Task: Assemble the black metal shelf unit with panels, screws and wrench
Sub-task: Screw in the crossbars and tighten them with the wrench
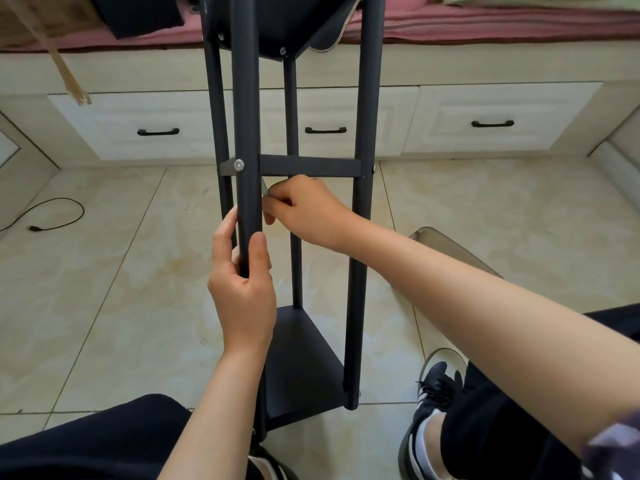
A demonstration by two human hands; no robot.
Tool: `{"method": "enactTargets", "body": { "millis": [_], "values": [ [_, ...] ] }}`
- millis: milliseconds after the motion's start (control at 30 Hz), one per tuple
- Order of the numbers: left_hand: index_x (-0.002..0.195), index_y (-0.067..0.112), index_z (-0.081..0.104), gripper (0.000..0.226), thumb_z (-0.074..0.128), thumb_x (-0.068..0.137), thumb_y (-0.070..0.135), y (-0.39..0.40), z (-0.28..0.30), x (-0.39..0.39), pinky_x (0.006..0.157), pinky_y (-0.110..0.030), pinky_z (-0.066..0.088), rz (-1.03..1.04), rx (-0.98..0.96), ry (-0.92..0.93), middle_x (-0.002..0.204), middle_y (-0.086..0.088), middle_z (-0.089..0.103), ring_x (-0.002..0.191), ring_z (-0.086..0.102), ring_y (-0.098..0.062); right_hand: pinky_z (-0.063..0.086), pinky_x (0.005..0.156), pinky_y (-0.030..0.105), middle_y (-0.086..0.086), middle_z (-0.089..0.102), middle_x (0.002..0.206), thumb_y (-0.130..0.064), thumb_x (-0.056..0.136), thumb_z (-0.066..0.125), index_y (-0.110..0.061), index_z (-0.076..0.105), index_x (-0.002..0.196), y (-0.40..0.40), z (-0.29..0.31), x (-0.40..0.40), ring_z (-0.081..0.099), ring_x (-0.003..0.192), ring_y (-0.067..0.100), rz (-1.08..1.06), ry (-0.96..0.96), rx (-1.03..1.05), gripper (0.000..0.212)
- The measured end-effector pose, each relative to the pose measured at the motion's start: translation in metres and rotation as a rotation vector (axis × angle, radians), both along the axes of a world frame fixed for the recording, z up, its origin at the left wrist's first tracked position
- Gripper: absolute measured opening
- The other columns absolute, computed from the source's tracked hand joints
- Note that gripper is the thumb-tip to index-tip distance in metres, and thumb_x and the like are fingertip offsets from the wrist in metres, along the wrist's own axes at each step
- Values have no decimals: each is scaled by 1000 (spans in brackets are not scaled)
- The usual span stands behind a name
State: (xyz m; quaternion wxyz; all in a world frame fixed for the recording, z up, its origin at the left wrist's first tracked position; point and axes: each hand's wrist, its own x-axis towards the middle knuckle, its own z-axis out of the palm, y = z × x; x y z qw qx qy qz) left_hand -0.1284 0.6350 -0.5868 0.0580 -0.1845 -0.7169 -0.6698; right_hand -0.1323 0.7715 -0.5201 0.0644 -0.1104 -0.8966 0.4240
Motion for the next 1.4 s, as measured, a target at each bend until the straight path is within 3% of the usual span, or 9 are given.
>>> {"method": "enactTargets", "body": {
  "millis": [100,233,367,500,700,900,1133,1233,1400],
  "values": [
    [124,65,49,33,53,97,48,0,0,0,50,-30,40,-5,1,-3,61,7,52,55,45,-11,37,52,11,-5,54,59,-23,103,47,-10,67,78,-2,-5,-2,49,55,9,-30,53,-4,34],
    [124,66,49,33,52,98,46,0,0,0,51,-29,41,-4,-8,2,61,7,53,56,47,-11,55,68,34,8,67,72,-23,102,49,-6,71,88,-7,-18,-8,61,64,21,-83,144,-14,31],
    [125,65,49,33,53,97,46,-1,0,0,51,-29,41,-1,0,5,63,5,54,56,47,-13,46,58,20,-17,53,57,-20,100,54,-18,61,76,-17,-33,-16,53,53,6,-170,248,-23,25],
    [126,63,49,33,52,98,44,-3,-3,-2,52,-30,42,6,5,8,66,3,55,58,48,-14,37,52,14,-17,44,50,-17,98,55,-32,48,64,-25,-41,-25,46,48,5,-237,331,-24,38],
    [127,60,51,33,53,98,43,-2,-3,-2,54,-35,42,3,15,1,69,1,56,59,49,-18,43,55,24,-7,55,60,-15,98,55,-5,67,78,-27,-57,-35,49,52,8,-286,438,-111,26],
    [125,60,51,33,53,97,44,-2,-3,-2,55,-32,43,-1,28,1,70,0,56,60,49,-16,34,53,15,-19,42,50,-8,96,55,-29,45,62,-36,-56,-43,42,50,4,-342,436,-141,41],
    [132,49,51,34,53,100,40,4,-6,-3,53,-36,40,-15,34,-17,63,7,52,58,46,-15,54,67,25,-3,68,75,-16,100,54,-6,72,95,-28,-54,-8,63,67,12,-233,384,-106,21],
    [137,42,51,37,53,100,39,8,-6,1,51,-35,40,-19,28,-28,61,9,51,56,45,-13,44,61,9,-22,59,72,-15,100,54,-5,73,101,-20,-56,25,58,62,-5,-211,369,-80,22],
    [139,37,48,39,53,101,40,11,-5,7,49,-28,39,-31,15,-17,62,12,53,52,44,-9,39,56,13,-17,58,64,-16,100,54,-7,73,93,-8,-60,80,54,57,4,-279,338,-92,23]
  ]
}}
